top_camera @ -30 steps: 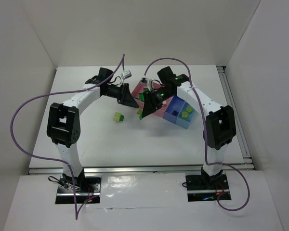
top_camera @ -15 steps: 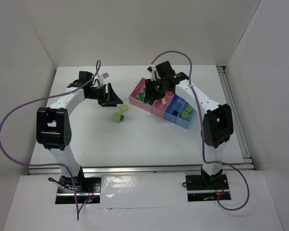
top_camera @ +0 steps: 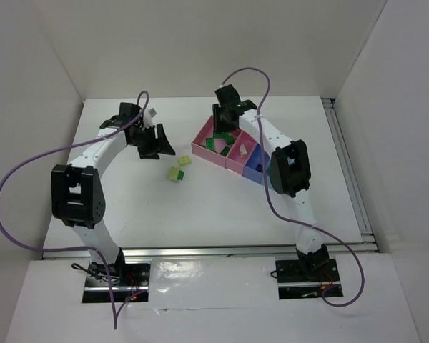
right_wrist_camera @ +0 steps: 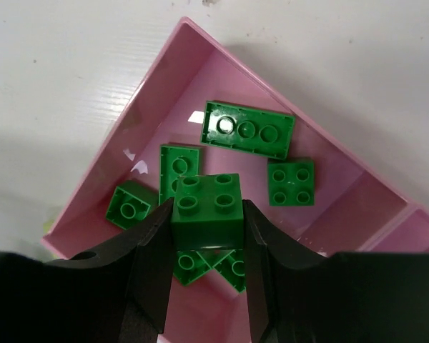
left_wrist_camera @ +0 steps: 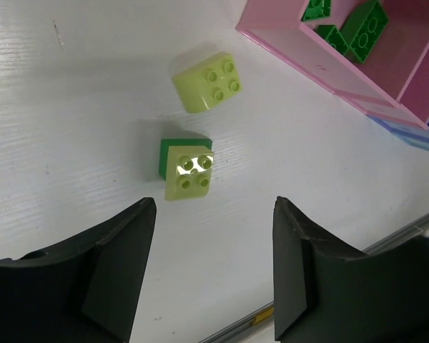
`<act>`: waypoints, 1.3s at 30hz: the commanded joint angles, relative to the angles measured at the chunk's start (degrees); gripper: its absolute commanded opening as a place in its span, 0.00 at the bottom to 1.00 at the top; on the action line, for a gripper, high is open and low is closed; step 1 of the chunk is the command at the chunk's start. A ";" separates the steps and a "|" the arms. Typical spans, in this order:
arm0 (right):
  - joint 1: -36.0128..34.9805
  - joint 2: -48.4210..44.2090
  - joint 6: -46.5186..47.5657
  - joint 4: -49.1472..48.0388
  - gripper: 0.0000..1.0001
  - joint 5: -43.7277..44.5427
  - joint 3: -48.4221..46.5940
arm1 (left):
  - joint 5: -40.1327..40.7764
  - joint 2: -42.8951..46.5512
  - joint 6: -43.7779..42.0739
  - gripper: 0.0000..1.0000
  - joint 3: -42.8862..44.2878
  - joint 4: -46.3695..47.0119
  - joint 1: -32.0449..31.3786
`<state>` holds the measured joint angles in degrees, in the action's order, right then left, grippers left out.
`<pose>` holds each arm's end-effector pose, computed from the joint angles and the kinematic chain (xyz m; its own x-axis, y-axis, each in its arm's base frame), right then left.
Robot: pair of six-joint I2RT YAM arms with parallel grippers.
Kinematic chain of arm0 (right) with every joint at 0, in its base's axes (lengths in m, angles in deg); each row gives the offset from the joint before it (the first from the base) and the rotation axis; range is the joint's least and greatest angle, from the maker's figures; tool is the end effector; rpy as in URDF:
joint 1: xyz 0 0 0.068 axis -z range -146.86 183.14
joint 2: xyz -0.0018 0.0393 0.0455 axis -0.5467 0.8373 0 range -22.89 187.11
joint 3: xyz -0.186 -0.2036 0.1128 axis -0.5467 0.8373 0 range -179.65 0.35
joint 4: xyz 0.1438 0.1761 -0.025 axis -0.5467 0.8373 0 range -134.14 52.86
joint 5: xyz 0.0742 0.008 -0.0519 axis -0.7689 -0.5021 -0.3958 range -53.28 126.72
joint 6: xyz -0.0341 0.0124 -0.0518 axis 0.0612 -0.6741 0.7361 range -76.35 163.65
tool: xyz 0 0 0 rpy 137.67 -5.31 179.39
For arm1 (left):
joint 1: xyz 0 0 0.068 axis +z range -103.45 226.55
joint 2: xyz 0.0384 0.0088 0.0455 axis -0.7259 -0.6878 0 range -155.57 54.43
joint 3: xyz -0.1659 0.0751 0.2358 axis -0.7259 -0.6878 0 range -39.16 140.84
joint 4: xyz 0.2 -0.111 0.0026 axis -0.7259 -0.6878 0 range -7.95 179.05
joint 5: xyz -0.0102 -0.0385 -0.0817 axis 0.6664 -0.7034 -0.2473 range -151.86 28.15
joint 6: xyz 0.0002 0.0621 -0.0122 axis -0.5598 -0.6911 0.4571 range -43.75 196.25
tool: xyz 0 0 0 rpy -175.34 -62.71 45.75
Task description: Sort the legos into containers by color
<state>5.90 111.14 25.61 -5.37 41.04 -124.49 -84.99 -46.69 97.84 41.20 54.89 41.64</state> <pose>0.4641 0.2349 0.2567 -0.7553 -0.0417 -0.6540 -0.1870 0.9702 0.1541 0.3585 -0.0498 0.2825 -0.8700 -0.2647 -0.4160 -0.0176 0.8598 -0.5104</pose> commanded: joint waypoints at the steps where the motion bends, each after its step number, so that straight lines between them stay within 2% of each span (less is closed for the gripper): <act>1: -0.18 -0.62 -0.85 -0.62 0.07 1.49 -2.61 | 2.39 0.40 1.18 0.70 -0.03 -0.74 0.16; 7: -0.18 -1.15 -0.85 -1.94 0.07 0.96 -1.46 | 3.54 -0.74 1.18 0.70 0.59 -0.74 0.16; 9: -0.18 -0.62 -0.85 -1.41 0.14 0.96 -1.46 | 3.54 -0.74 1.18 0.70 0.59 -1.27 0.16; 10: -0.70 -0.62 -0.85 -1.41 0.42 0.96 -1.46 | 3.54 -0.74 1.18 0.70 0.59 -1.27 0.16; 11: -0.70 -0.62 -0.33 -0.89 0.59 0.96 -1.46 | 3.54 -1.35 1.18 0.71 0.59 -1.27 0.16; 12: -0.70 -0.62 -0.33 -0.88 0.72 0.96 -1.46 | 3.54 -1.36 1.18 0.71 0.59 -1.27 0.16; 14: -1.23 -2.19 0.20 -0.09 0.79 2.18 -0.94 | 3.54 -1.36 1.18 0.71 0.59 -1.27 0.16; 16: -1.23 -3.78 0.72 -0.87 0.77 0.36 2.04 | 3.54 -1.36 1.18 0.71 0.59 -1.27 0.16; 18: -1.23 -6.59 0.73 -2.28 0.62 -2.19 4.94 | 4.24 -1.89 1.18 0.71 1.21 -1.80 0.16; 19: -1.23 -7.38 1.25 -3.68 0.58 -6.30 7.82 | 5.02 -1.89 1.18 0.71 1.90 -1.80 0.16; 24: -1.23 -7.48 2.40 -3.70 0.57 -19.32 11.10 | 8.71 -2.41 3.19 0.71 1.91 -2.32 0.16; 28: -2.63 -7.48 5.29 -3.08 0.49 -28.56 13.30 | 12.40 -1.89 4.25 0.71 1.91 -2.32 0.16; 33: -4.92 -7.48 12.66 4.46 0.48 -36.46 13.30 | 13.99 -1.89 4.78 0.71 2.44 -3.11 0.16; 36: -6.24 -7.48 16.53 9.81 0.48 -36.49 12.52 | 13.47 -3.46 4.78 0.71 3.05 -3.64 0.16; 39: -6.77 -9.40 15.60 10.37 0.44 -33.25 12.51 | 11.98 -4.69 5.31 0.71 3.58 -3.64 0.16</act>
<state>0.28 106.77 38.72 -0.04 8.78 -111.59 -72.31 -49.40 102.17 42.64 51.92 41.64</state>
